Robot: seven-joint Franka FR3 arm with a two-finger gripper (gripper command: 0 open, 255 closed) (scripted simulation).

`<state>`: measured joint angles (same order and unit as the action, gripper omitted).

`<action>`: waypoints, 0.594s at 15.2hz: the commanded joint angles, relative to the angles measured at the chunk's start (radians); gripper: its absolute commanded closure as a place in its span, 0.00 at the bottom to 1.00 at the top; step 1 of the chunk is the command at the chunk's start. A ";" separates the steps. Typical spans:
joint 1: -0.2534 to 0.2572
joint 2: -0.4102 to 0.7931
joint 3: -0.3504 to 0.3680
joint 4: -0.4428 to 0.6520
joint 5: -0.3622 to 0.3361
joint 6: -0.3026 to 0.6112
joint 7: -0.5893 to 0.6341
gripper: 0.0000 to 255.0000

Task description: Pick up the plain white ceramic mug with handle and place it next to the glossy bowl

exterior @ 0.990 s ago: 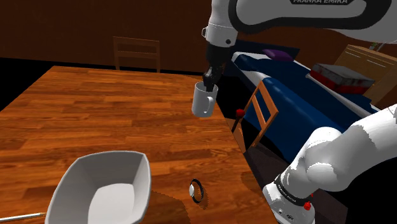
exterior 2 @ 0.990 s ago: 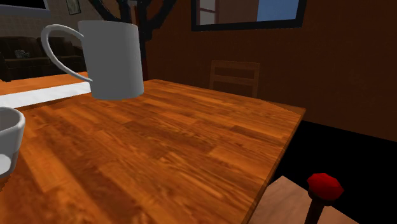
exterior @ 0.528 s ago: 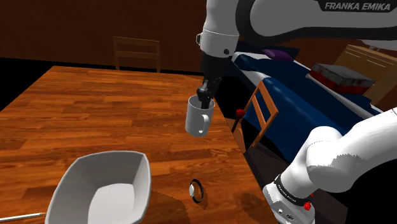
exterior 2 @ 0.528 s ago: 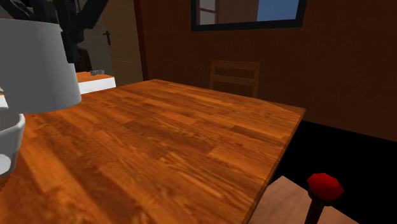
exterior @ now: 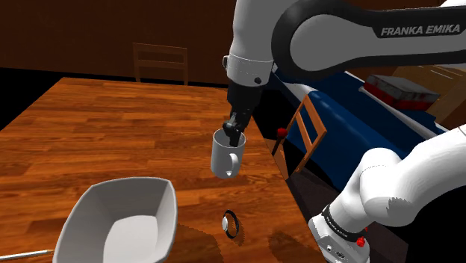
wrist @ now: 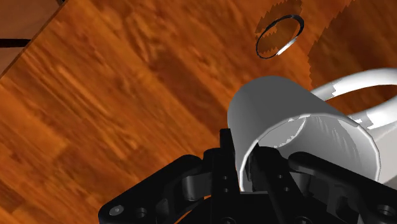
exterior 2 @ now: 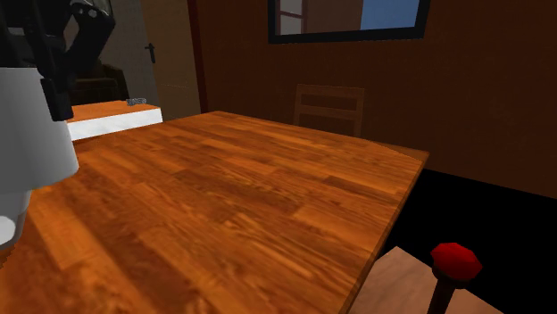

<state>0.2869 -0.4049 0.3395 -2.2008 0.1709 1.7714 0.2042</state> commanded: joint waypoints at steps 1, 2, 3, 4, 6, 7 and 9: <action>0.002 0.000 0.003 -0.024 0.002 0.025 0.000 1.00; 0.002 0.001 0.005 -0.036 0.003 0.038 0.000 1.00; 0.003 0.003 0.006 -0.049 0.004 0.052 -0.001 1.00; 0.003 0.004 0.008 -0.061 0.005 0.066 -0.001 1.00; 0.004 0.008 0.011 -0.084 0.006 0.093 -0.002 1.00; 0.004 0.011 0.013 -0.095 0.007 0.107 -0.002 1.00; 0.005 0.016 0.016 -0.118 0.008 0.135 -0.003 1.00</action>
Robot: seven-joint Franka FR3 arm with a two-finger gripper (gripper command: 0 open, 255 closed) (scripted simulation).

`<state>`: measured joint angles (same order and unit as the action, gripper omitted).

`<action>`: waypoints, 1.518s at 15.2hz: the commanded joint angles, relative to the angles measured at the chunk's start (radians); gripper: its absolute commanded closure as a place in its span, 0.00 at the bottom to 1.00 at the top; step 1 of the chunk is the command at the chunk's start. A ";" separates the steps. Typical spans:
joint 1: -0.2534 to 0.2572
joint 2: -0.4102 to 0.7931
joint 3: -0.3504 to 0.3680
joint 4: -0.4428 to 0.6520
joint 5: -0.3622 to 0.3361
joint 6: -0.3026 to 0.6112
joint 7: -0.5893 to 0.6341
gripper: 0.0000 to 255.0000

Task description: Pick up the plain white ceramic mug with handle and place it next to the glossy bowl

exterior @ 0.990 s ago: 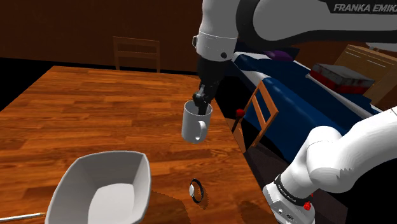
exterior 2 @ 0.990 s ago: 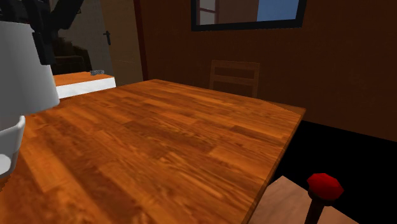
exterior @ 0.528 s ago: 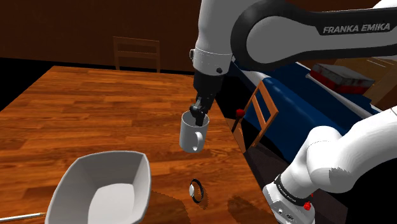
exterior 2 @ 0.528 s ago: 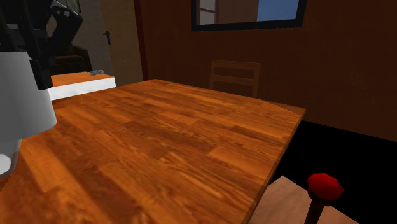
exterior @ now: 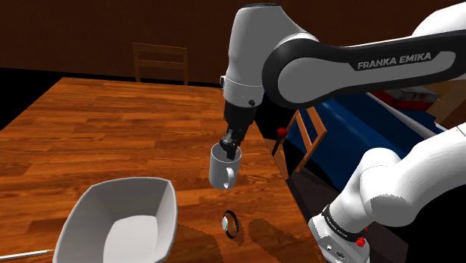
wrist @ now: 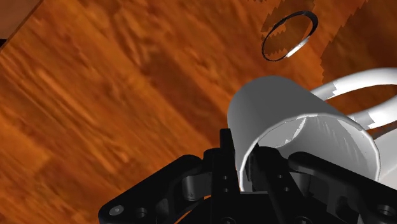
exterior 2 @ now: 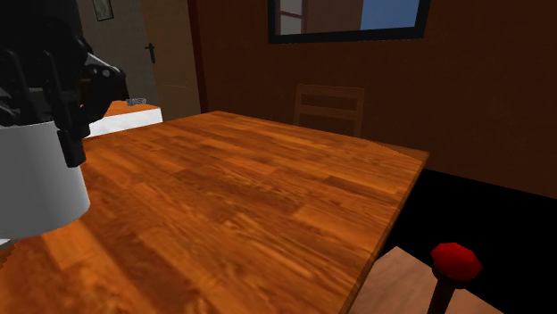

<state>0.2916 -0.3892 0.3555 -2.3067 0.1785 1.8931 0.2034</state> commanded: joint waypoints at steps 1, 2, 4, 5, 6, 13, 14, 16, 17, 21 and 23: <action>0.000 0.004 0.002 -0.023 0.001 0.027 -0.002 1.00; 0.001 0.007 0.004 -0.033 0.002 0.041 -0.002 1.00; 0.001 0.015 0.008 -0.054 0.003 0.069 -0.002 1.00; 0.001 0.019 0.010 -0.064 0.003 0.084 -0.002 1.00; 0.001 0.024 0.011 -0.074 0.003 0.098 -0.002 1.00; 0.001 0.063 0.025 -0.138 0.004 0.200 -0.001 1.00; 0.001 0.069 0.028 -0.146 0.003 0.215 0.000 1.00; 0.001 0.084 0.032 -0.162 0.002 0.245 0.001 1.00; 0.001 0.091 0.034 -0.170 0.002 0.260 0.002 1.00; 0.000 0.101 0.036 -0.179 0.000 0.279 0.003 1.00; 0.000 0.101 0.036 -0.179 0.000 0.279 0.003 1.00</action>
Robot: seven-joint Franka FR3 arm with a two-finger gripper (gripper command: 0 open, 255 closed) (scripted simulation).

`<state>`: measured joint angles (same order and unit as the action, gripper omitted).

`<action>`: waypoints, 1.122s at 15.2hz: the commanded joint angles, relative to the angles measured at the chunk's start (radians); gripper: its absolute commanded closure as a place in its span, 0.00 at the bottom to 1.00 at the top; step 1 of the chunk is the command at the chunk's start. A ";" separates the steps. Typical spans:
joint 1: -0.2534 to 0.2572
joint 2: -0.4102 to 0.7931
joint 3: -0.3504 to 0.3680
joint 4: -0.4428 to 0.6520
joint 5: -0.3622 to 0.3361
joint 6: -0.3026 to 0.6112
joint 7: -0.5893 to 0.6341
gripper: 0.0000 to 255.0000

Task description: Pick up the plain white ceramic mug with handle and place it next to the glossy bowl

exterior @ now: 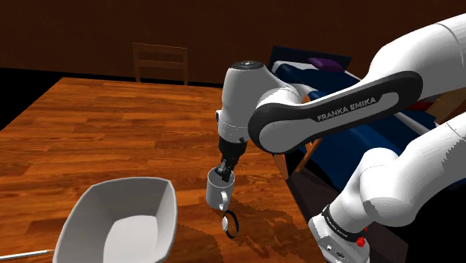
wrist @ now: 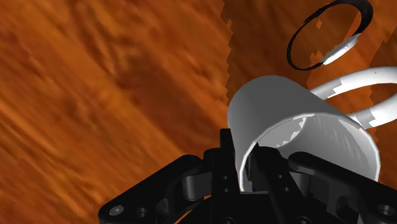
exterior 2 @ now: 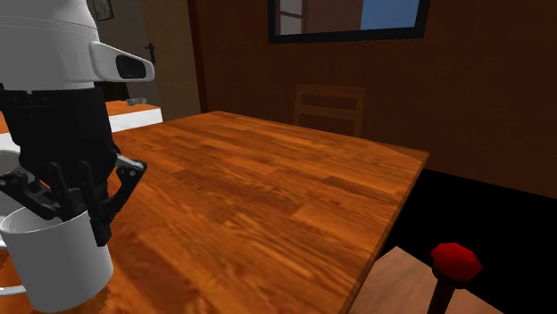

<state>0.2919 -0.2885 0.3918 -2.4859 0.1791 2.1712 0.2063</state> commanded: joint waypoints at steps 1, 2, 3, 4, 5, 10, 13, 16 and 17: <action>0.000 0.000 0.000 0.000 0.000 0.001 0.000 1.00; 0.000 0.000 0.000 0.000 0.000 0.001 0.000 1.00; 0.000 0.000 0.000 0.000 0.000 0.001 0.000 1.00; 0.000 0.000 0.000 0.000 0.000 0.001 0.000 0.00; 0.000 0.000 0.000 0.000 0.000 0.001 0.000 0.00; 0.000 -0.017 -0.005 0.020 0.001 -0.037 -0.002 0.00; -0.002 -0.057 -0.020 0.084 0.000 -0.140 -0.007 0.00; -0.002 -0.057 -0.021 0.084 0.000 -0.140 -0.007 0.00; -0.002 -0.057 -0.021 0.084 0.000 -0.140 -0.007 0.00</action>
<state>0.2899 -0.3426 0.3719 -2.4025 0.1790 2.0354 0.1996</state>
